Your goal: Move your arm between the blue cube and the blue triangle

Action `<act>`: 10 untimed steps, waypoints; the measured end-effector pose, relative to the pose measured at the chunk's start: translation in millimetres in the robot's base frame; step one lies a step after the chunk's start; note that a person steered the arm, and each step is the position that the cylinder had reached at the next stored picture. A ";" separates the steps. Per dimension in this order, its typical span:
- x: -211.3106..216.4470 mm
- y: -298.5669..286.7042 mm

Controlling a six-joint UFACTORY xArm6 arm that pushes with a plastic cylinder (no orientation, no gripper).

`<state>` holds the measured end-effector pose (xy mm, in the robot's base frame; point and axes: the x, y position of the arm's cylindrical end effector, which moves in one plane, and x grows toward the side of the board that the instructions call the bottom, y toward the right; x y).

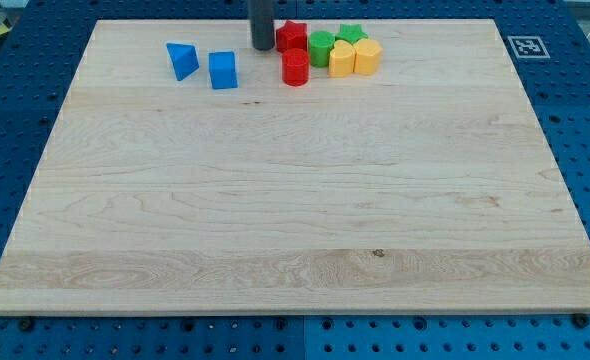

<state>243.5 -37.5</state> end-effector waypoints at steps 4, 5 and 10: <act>-4.3 -14.8; 16.1 -45.0; 85.6 -114.0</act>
<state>329.1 -151.5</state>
